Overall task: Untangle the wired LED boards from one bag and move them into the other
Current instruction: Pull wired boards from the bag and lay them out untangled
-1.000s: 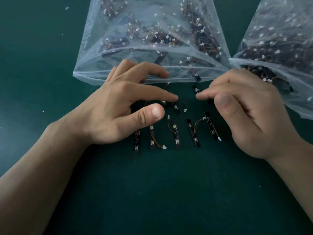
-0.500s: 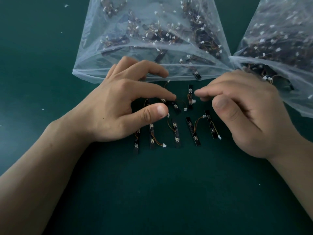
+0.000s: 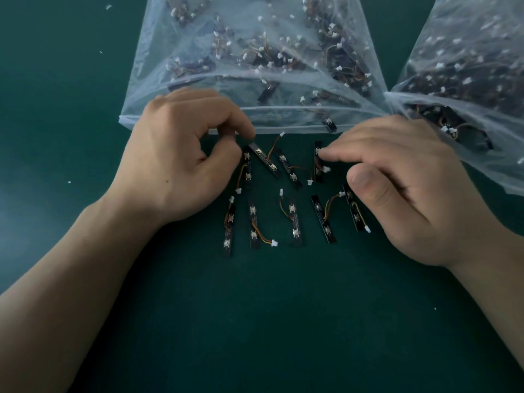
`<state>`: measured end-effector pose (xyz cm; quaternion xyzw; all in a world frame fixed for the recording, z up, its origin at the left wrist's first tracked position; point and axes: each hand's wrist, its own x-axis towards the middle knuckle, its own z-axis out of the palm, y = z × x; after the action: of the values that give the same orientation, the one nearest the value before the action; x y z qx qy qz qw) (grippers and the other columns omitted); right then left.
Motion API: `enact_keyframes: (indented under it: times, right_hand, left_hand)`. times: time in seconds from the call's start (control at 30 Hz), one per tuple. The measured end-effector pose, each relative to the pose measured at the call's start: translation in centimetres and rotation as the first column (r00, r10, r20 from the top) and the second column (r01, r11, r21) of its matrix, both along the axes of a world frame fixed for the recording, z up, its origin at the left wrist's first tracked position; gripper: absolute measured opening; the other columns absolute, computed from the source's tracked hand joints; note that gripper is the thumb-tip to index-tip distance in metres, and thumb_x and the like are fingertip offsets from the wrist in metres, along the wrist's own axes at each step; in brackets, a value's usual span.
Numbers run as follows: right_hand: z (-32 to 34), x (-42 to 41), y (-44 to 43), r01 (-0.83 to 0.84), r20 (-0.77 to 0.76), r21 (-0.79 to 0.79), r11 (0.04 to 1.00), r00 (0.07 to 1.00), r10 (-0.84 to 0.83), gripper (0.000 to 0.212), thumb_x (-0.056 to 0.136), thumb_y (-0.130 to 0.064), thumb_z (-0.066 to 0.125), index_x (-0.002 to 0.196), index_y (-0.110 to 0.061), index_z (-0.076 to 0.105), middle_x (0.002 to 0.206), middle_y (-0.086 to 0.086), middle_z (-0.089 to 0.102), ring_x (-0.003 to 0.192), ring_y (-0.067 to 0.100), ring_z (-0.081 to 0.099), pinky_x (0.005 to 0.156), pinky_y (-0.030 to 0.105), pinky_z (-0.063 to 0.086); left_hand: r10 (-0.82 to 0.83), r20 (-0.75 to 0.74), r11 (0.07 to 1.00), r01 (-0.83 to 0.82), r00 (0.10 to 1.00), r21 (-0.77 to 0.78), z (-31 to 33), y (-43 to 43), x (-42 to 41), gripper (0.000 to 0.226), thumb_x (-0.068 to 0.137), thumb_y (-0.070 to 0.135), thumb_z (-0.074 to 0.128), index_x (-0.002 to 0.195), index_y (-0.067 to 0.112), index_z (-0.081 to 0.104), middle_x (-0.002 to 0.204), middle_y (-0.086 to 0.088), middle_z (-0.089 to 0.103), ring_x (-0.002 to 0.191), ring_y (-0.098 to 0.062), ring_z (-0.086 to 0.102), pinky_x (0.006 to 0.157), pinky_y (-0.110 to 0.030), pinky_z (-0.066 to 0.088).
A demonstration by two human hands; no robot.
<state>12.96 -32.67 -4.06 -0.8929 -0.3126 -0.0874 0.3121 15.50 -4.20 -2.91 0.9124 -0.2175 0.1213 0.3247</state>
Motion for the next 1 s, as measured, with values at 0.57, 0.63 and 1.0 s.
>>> enact_keyframes:
  times: [0.57,0.63,1.0]
  right_hand:
    - [0.02,0.03,0.04,-0.021,-0.025,0.003,1.000,0.999,0.021,0.043,0.108,-0.035,0.041,0.121,-0.013,0.075,0.117,-0.007,0.073,0.123,0.017,0.063,0.104,0.055,0.043]
    - [0.03,0.05,0.04,-0.023,-0.022,0.005,1.000,0.999,0.023,0.043,0.108,-0.035,0.041,0.120,-0.012,0.075,0.118,-0.006,0.073,0.123,0.018,0.063,0.104,0.055,0.043]
    - [0.11,0.05,0.00,-0.024,-0.031,0.007,1.000,0.999,0.024,0.044,0.108,-0.035,0.040,0.118,-0.012,0.076,0.117,-0.006,0.073,0.123,0.017,0.063,0.106,0.053,0.043]
  left_hand:
    - [-0.036,-0.186,0.994,0.055,0.982,0.097,0.60,-0.16,-0.21,0.039,0.073,0.018,0.067,0.111,0.020,0.075,0.102,0.002,0.064,0.097,-0.020,0.059,0.089,-0.033,0.046]
    - [-0.035,-0.187,0.994,0.053,0.982,0.096,0.65,-0.15,-0.17,0.040,0.072,0.016,0.065,0.111,0.020,0.075,0.102,0.002,0.064,0.096,-0.020,0.059,0.088,-0.031,0.045]
    - [0.037,-0.140,0.999,-0.040,0.990,-0.019,0.12,-0.59,-0.22,0.014,0.093,0.031,0.068,0.100,0.022,0.077,0.091,0.010,0.066,0.088,-0.009,0.061,0.079,-0.021,0.045]
